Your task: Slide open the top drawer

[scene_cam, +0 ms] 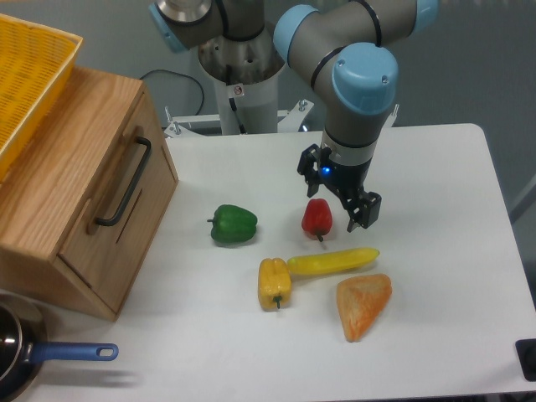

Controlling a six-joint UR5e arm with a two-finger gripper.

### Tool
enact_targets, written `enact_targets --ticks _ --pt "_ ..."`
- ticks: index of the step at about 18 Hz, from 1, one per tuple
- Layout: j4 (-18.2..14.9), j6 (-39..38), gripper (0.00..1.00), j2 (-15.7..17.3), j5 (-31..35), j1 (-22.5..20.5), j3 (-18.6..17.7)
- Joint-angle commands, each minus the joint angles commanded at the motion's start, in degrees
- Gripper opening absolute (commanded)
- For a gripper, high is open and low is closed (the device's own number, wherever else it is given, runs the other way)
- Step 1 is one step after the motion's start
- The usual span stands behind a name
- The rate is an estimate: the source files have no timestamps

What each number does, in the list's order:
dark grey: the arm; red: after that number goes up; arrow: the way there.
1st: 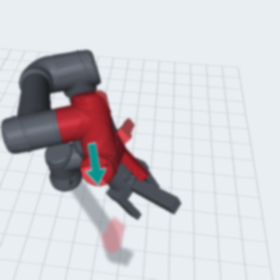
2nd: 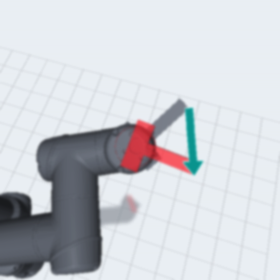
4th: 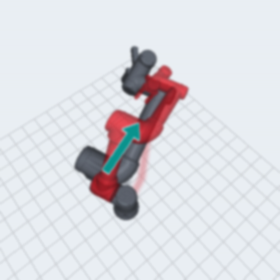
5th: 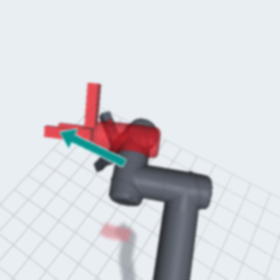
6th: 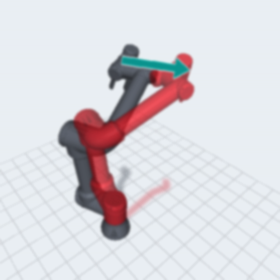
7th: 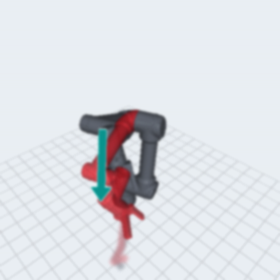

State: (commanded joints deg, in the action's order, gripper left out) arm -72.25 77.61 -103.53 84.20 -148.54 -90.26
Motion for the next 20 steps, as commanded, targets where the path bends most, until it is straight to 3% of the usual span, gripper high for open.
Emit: enact_targets --ticks 9,16,20 --pt "0.5 -0.6 1.00 -0.2 -0.2 0.6 -1.8" --pt "0.5 -12.5 1.00 -1.8 -6.5 1.4 -0.9" --pt "0.5 -12.9 1.00 -2.0 -6.5 2.0 -1.0"
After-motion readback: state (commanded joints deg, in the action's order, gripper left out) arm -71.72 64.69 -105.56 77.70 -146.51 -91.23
